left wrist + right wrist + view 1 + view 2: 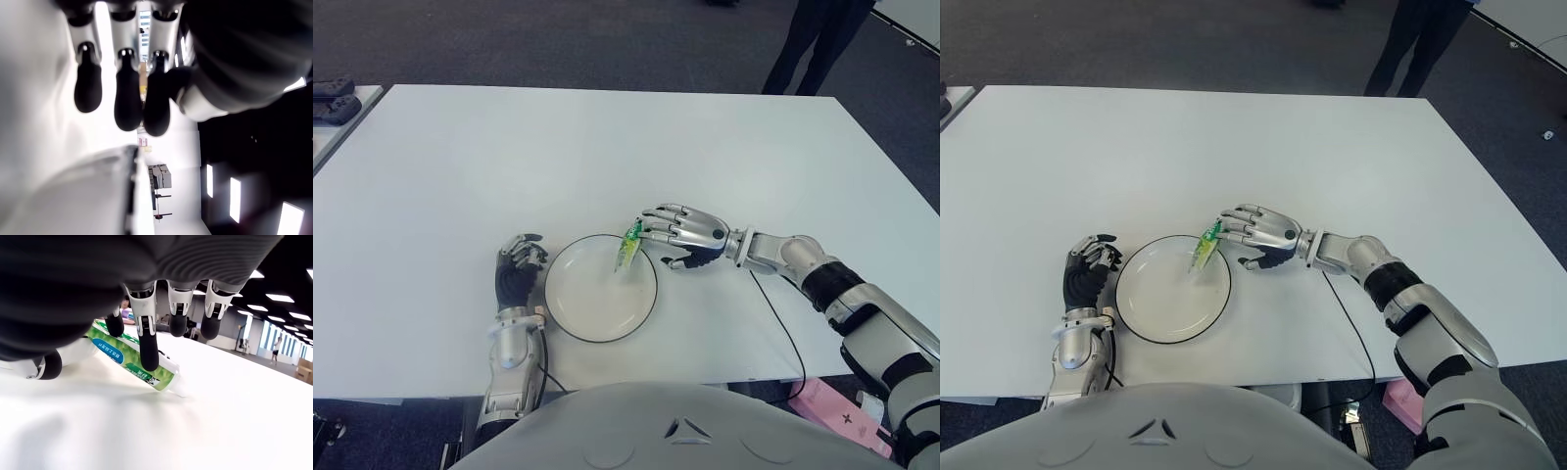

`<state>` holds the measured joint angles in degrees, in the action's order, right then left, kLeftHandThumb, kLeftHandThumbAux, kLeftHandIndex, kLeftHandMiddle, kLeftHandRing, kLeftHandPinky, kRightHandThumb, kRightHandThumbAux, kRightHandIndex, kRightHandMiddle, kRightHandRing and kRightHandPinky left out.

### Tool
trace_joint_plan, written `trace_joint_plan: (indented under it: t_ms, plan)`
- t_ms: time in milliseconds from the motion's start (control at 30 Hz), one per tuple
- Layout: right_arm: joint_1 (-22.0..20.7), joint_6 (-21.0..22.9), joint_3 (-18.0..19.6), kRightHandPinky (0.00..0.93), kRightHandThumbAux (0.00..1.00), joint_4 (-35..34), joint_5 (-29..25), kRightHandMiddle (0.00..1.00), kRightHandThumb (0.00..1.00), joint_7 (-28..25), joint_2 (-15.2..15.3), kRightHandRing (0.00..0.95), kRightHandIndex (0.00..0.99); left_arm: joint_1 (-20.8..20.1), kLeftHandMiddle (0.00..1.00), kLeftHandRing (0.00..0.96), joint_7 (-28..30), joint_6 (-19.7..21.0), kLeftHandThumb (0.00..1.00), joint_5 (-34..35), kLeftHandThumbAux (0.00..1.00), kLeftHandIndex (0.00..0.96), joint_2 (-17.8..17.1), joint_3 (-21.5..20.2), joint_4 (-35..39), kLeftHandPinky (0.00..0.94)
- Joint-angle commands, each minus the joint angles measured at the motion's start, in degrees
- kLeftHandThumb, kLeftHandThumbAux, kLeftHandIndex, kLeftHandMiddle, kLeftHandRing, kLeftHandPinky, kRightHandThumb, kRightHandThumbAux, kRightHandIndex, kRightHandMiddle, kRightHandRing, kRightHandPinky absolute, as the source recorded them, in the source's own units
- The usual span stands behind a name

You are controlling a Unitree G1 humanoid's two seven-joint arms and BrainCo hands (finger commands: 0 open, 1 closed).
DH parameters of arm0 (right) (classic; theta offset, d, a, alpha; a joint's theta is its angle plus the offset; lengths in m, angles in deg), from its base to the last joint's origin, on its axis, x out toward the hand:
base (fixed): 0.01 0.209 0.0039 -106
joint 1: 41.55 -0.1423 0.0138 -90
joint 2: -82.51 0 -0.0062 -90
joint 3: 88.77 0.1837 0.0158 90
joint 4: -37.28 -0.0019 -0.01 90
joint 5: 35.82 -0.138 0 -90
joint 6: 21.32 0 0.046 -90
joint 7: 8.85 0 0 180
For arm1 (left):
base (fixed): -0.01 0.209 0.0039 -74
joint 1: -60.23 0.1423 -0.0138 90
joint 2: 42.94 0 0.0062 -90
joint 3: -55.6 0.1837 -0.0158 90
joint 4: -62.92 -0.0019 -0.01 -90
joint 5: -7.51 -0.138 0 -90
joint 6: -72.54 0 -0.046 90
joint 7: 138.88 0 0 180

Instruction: Put the toothpaste on the table into the plate.

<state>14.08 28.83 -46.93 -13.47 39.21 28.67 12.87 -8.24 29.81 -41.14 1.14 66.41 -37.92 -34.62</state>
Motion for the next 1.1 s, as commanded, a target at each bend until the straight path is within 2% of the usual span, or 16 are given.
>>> trace_joint_plan:
  t_ms: [33,300,567,1100]
  plan:
    - [-2.6,1.1,-3.7,0.0,0.227,5.3,3.2,0.0,0.557,1.8,-2.5,0.0,0.0,1.0,0.635,0.63,-0.6,1.6,0.705,-0.7,0.718,0.435,0.3,0.2,-0.7,0.626]
    - [-5.6,1.6,-7.5,0.0,0.239,8.8,4.3,0.0,0.564,2.9,-3.5,0.0,0.0,1.3,0.629,0.623,-0.6,1.8,0.706,-0.4,0.718,0.435,0.4,0.1,-0.5,0.627]
    - [-8.1,2.1,-9.7,0.0,0.255,11.7,3.7,0.0,0.568,2.4,-4.8,0.0,0.0,1.4,0.63,0.626,-0.7,1.1,0.707,-0.3,0.718,0.435,0.7,0.0,-0.7,0.627]
    - [-9.3,4.0,-10.2,0.0,0.274,14.8,1.6,0.0,0.575,3.3,-6.4,0.0,0.0,1.6,0.635,0.631,-1.5,2.5,0.706,-1.6,0.718,0.434,0.8,0.1,0.0,0.635]
